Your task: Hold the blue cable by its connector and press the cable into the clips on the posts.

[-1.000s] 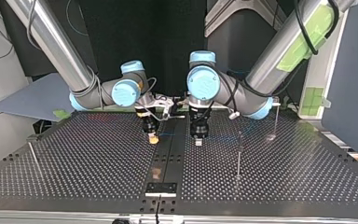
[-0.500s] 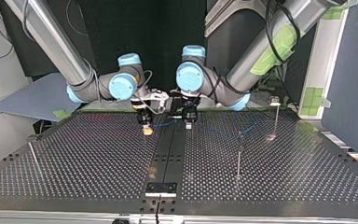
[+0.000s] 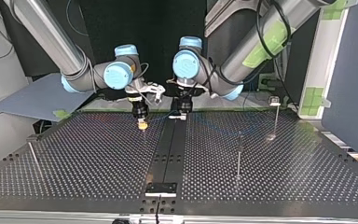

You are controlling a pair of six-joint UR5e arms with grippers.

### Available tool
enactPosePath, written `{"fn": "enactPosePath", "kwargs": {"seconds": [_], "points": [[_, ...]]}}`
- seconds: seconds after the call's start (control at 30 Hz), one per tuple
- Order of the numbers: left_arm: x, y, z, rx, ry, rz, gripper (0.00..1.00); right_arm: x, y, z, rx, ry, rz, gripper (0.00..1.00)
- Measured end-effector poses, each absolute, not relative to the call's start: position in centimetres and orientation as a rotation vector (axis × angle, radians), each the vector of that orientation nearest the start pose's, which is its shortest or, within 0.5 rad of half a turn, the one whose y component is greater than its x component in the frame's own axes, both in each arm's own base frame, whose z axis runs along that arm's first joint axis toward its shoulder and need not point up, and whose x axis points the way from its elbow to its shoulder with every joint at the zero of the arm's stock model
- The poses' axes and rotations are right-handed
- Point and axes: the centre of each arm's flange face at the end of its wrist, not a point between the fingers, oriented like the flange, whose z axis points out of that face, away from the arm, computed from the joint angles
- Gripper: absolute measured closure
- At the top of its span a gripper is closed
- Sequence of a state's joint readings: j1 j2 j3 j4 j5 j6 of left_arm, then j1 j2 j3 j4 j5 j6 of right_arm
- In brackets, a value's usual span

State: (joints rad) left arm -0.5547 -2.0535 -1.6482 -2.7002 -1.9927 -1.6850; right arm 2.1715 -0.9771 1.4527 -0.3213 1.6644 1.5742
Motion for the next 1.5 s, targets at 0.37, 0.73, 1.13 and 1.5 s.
{"fn": "enactPosePath", "kwargs": {"seconds": [0.37, 0.73, 1.13, 1.5], "points": [[45.1, -42.0, 22.2, 0.025, 1.649, -0.189, 0.99, 46.5, -46.6, 20.3, 1.693, -1.021, 1.458, 1.0], [44.9, -43.5, 17.9, 0.036, 1.665, -0.193, 0.99, 44.0, -46.2, 17.1, 1.666, -1.071, 1.462, 1.0], [44.2, -45.1, 13.8, 0.046, 1.677, -0.223, 0.99, 40.4, -46.3, 14.1, 1.631, -1.11, 1.433, 1.0], [43.2, -46.9, 12.0, 0.052, 1.648, -0.266, 0.99, 38.2, -45.1, 10.9, 1.642, -1.111, 1.41, 1.0]]}}
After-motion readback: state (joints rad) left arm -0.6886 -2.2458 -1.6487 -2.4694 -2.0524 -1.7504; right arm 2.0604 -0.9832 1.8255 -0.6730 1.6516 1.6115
